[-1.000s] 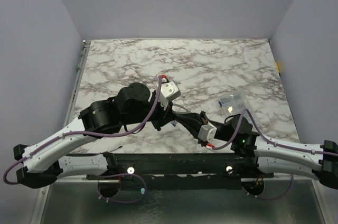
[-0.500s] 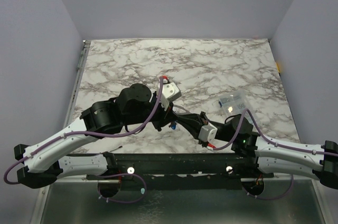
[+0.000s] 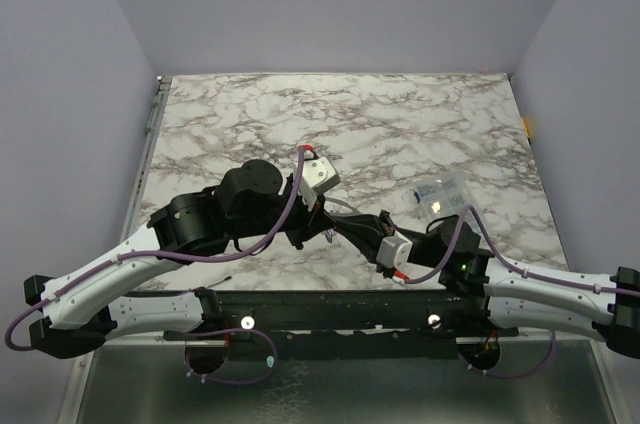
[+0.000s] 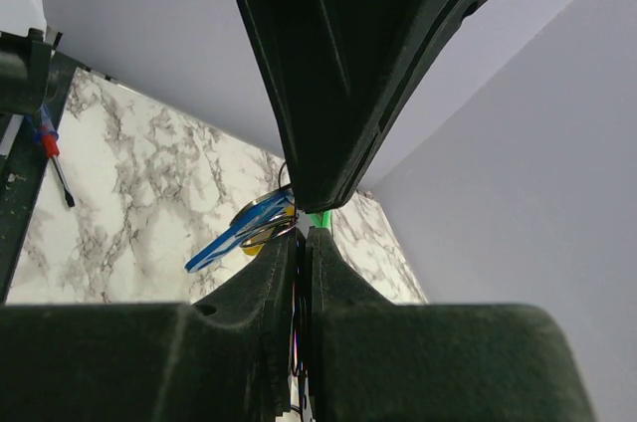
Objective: Put the keys on the keyring
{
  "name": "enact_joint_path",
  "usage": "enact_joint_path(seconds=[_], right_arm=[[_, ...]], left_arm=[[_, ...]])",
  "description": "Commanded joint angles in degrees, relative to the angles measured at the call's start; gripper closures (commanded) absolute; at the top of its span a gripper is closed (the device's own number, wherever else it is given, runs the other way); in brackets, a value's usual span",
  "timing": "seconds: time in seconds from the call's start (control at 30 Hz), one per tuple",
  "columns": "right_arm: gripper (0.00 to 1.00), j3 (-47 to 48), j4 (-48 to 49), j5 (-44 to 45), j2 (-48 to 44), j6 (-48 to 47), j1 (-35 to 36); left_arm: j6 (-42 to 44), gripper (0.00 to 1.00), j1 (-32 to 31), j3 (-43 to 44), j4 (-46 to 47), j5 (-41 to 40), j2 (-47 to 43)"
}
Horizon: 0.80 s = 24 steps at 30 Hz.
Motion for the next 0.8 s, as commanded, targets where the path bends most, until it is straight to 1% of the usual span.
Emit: enact_joint_path(seconds=[0.0, 0.2, 0.5, 0.77], right_arm=[[0.99, 2.4, 2.1, -1.0, -0.2, 0.6, 0.4], [0.99, 2.7, 2.3, -1.2, 0.3, 0.7, 0.4], [0.99, 2.7, 2.2, -1.2, 0.8, 1.0, 0.5], [0.99, 3.4, 2.5, -0.7, 1.7, 1.7, 0.5]], left_arm=[[0.1, 1.00, 0.2, -1.3, 1.4, 0.5, -0.7], [-0.2, 1.00, 0.2, -2.3, 2.4, 0.9, -0.6], [-0.1, 1.00, 0.2, -2.2, 2.9, -0.8, -1.2], [0.0, 1.00, 0.2, -3.0, 3.2, 1.0, -1.4]])
